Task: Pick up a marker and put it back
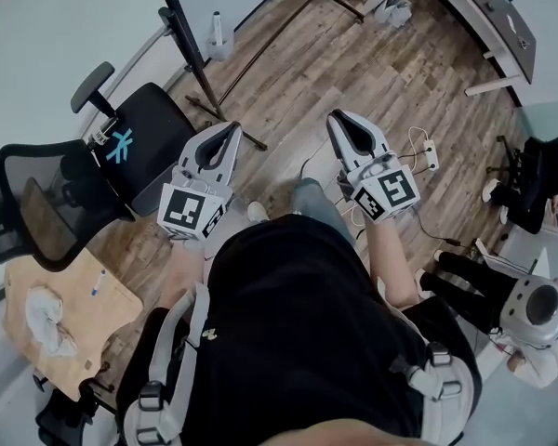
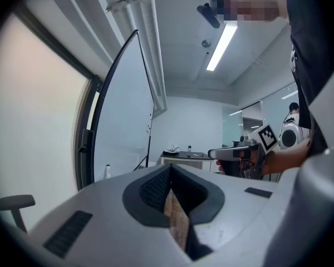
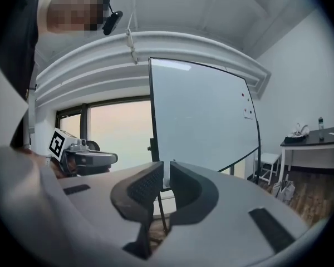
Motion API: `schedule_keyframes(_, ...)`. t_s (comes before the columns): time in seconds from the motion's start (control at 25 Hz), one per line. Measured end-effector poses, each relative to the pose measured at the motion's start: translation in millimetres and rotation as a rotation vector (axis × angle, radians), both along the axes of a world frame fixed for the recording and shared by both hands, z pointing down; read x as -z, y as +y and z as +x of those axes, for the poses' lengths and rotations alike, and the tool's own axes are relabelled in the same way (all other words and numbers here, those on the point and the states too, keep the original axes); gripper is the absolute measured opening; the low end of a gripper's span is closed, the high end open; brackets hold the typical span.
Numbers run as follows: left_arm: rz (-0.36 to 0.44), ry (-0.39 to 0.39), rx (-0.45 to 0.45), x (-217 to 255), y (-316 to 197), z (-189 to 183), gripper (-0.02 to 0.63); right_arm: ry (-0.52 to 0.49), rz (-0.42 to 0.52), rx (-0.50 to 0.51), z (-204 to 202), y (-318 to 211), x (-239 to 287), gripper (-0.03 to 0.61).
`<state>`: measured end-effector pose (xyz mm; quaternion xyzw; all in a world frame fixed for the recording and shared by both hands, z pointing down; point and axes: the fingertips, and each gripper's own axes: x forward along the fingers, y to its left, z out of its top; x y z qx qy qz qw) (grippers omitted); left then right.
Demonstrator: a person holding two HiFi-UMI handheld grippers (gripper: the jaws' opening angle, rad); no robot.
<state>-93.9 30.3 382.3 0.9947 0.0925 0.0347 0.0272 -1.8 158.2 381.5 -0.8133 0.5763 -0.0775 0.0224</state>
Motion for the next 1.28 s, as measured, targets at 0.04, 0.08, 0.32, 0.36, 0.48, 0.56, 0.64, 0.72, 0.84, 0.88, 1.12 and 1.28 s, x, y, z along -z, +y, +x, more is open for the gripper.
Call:
schedule_keyframes(0.04, 0.002, -0.005, 0.006, -2, -2, 7, 0.006, -0.002, 0.0, 0.005, 7, -3, -2, 0.031)
schedule_keyframes(0.08, 0.006, -0.009, 0.012, -3, -4, 14, 0.006, -0.004, 0.0, 0.012, 16, -6, -3, 0.031)
schedule_keyframes(0.32, 0.022, -0.051, 0.094, -12, -18, 77, 0.006, -0.039, 0.011, 0.096, 90, -30, -9, 0.031)
schedule_keyframes(0.36, 0.026, -0.061, 0.111, -14, -20, 89, 0.006, -0.045, 0.009, 0.118, 103, -35, -10, 0.031)
schedule_keyframes(0.48, 0.026, -0.082, 0.154, -16, -24, 122, 0.006, -0.065, -0.008, 0.19, 139, -51, -16, 0.031)
schedule_keyframes(0.56, 0.032, -0.096, 0.181, -17, -27, 143, 0.006, -0.081, -0.017, 0.233, 160, -62, -22, 0.031)
schedule_keyframes(0.64, 0.031, -0.107, 0.216, -16, -32, 161, 0.006, -0.101, -0.019, 0.275, 177, -74, -27, 0.031)
schedule_keyframes(0.72, 0.028, -0.114, 0.253, -16, -36, 176, 0.006, -0.12, -0.021, 0.322, 192, -86, -31, 0.031)
schedule_keyframes(0.84, 0.031, -0.125, 0.318, -17, -42, 191, 0.006, -0.143, -0.023, 0.402, 207, -104, -38, 0.031)
schedule_keyframes(0.88, 0.027, -0.128, 0.343, -18, -45, 194, 0.006, -0.15, -0.024, 0.428, 211, -111, -41, 0.031)
schedule_keyframes(1.12, -0.013, -0.144, 0.486, -29, -58, 195, 0.006, -0.173, -0.044, 0.557, 227, -145, -56, 0.031)
schedule_keyframes(1.28, -0.021, -0.154, 0.572, -32, -67, 179, 0.006, -0.185, -0.064, 0.616, 225, -170, -64, 0.031)
